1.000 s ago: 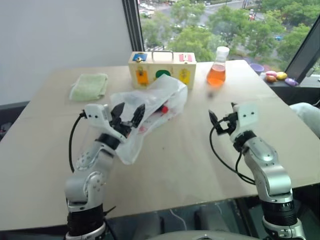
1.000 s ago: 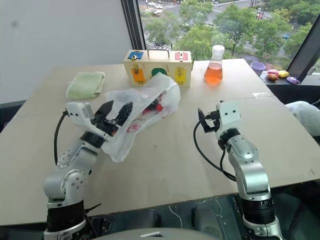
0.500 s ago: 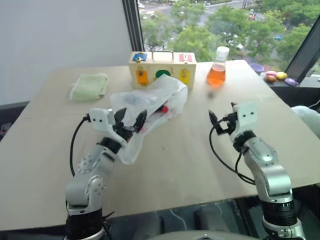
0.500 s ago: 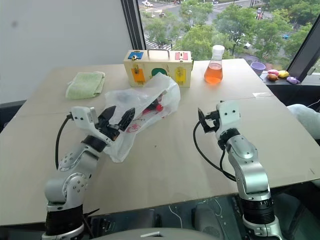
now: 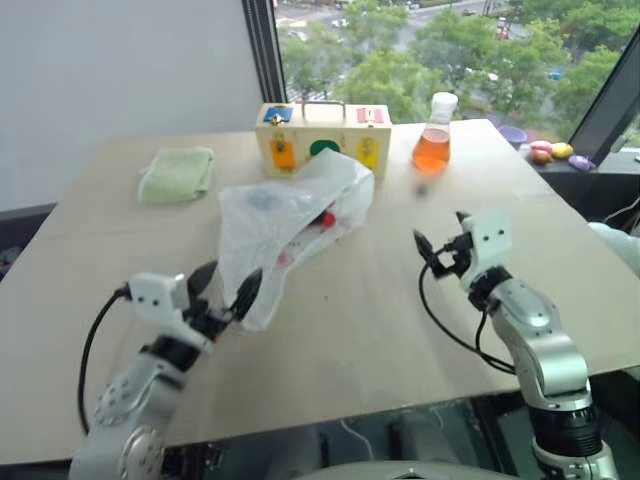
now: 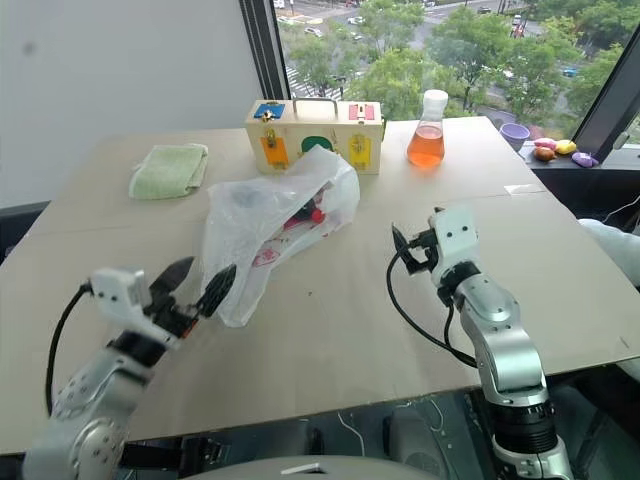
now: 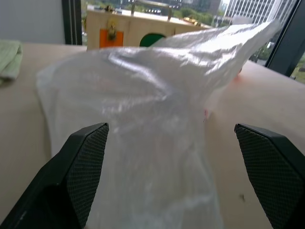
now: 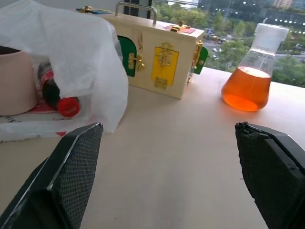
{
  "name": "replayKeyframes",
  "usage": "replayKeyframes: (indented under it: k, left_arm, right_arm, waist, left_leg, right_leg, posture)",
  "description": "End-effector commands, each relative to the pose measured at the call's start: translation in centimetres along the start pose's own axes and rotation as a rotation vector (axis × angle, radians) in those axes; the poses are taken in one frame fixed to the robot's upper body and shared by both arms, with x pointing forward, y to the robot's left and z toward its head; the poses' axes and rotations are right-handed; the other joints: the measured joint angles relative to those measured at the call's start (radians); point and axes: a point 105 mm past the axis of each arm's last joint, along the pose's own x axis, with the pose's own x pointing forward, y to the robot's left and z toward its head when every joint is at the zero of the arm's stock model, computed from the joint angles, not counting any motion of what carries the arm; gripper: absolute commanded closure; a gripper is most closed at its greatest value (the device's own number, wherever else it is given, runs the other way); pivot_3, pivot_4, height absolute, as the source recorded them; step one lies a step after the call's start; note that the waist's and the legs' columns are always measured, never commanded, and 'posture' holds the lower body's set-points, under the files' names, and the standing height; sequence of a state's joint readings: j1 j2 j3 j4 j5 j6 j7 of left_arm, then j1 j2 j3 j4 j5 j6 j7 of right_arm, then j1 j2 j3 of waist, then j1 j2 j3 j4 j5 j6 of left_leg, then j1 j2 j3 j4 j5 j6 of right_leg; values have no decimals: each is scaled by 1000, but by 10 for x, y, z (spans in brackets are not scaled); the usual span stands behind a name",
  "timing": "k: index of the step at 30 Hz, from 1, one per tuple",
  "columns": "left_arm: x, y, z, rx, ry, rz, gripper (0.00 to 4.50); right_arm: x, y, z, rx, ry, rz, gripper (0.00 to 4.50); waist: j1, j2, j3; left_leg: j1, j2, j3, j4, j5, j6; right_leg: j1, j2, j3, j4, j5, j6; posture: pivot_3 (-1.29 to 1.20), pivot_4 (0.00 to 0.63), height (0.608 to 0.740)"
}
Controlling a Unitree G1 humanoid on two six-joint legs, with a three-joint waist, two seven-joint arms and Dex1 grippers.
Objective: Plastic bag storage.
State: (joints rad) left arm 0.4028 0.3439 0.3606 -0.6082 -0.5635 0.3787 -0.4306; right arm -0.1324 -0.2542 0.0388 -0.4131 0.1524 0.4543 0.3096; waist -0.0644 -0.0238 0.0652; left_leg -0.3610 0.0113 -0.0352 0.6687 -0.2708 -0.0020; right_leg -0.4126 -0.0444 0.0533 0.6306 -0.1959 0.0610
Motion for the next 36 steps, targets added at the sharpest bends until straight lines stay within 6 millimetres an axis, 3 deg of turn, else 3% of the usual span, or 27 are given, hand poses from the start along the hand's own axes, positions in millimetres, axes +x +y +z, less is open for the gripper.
replayKeyframes:
  k: [1,6,7,10,11,14,16,19,22,24,28,31,32,34,36]
  left_arm:
    - [-13,-6,5,43,-4,-24,85]
    - [-24,-7,-18,20,86,-33,85]
    - [-23,-8,-22,2,94,-43,85]
    - [-21,-2,-54,-34,192,-72,85]
    - [-22,0,-59,-33,200,-84,85]
    - [-27,4,-86,-33,247,-115,838]
    - [-18,1,-85,-37,217,-150,1702]
    - [0,-9,-55,-85,83,-229,3084]
    - [-3,-13,-30,-116,18,-299,4460]
    - [-5,-8,-17,-94,-3,-300,4460]
    - [3,9,24,-91,-145,-209,3206]
    - [0,21,48,-151,-186,-160,1702]
    - [-5,23,49,-163,-173,-158,1054]
    - [-18,20,41,-164,-108,-197,194]
    - [-29,12,36,-201,-53,-247,79]
  right_arm:
    - [-6,6,13,-18,-58,58,0]
    - [-8,11,8,-29,-51,106,0]
    - [-7,12,8,-32,-52,109,0]
    - [-5,15,10,-36,-60,118,0]
    - [-4,17,11,-37,-62,120,0]
    - [-1,19,13,-45,-71,120,0]
    - [1,20,15,-48,-77,116,0]
    - [4,22,18,-40,-88,113,0]
    - [6,26,20,-32,-88,120,0]
    - [6,32,19,6,-81,161,0]
    - [9,29,22,25,-86,164,0]
    - [10,28,25,34,-89,173,0]
    - [10,28,26,34,-92,177,0]
    - [11,27,26,34,-90,184,0]
    - [11,26,24,24,-82,191,0]
  waist:
    - [0,1,-1]
    - [-2,2,-1]
    - [-2,2,-1]
    - [0,3,57]
    - [-1,5,62]
    - [-1,14,72]
    - [5,18,74]
    - [28,20,76]
    - [28,11,82]
    - [23,3,87]
    - [25,4,93]
    - [25,3,95]
    - [24,3,95]
    - [18,4,96]
    - [15,4,97]
  left_leg:
    - [0,0,0,0,0,0]
    - [0,1,0,0,-1,0]
    - [0,1,0,0,-1,0]
    - [3,2,-1,0,-4,-4]
    - [-3,2,-2,0,-4,-4]
    - [-2,1,1,0,-1,1]
    - [-2,0,1,-2,-3,4]
    - [-3,0,0,-5,-4,6]
    - [-5,-1,0,-5,-4,6]
    - [-5,0,0,-5,-4,6]
    - [-5,1,0,-5,-4,6]
    - [-5,1,-3,-4,-4,6]
    - [-5,1,-3,-4,-4,6]
    - [-5,1,-1,-5,-4,6]
    - [-5,1,1,-5,-5,6]
  right_leg:
    - [0,0,0,-1,0,0]
    - [0,0,-1,-3,0,0]
    - [0,0,-1,-3,0,0]
    - [1,-2,-2,-5,-1,0]
    - [-3,-2,-3,-7,-1,0]
    - [-3,-4,-2,-4,-1,0]
    - [-3,-3,-2,-4,-1,0]
    - [-4,-3,-3,-4,-4,-2]
    - [-4,-4,-3,-5,-5,-1]
    - [-5,-4,-3,-5,-5,-1]
    - [-5,-4,-4,-5,-5,-1]
    - [-4,-3,-7,-5,-5,-1]
    - [-4,-3,-7,-5,-5,-1]
    - [-5,-3,-6,-5,-5,-1]
    - [-6,-3,-3,-6,-5,-2]
  posture:
    - [0,0,740]
    - [0,0,740]
    - [0,150,740]
    - [0,150,740]
    - [0,150,740]
    - [0,150,740]
    - [0,150,740]
    - [0,150,740]
    - [0,150,740]
    - [0,150,740]
    - [0,150,740]
    - [0,150,740]
    - [0,150,740]
    - [0,150,740]
    - [0,150,740]
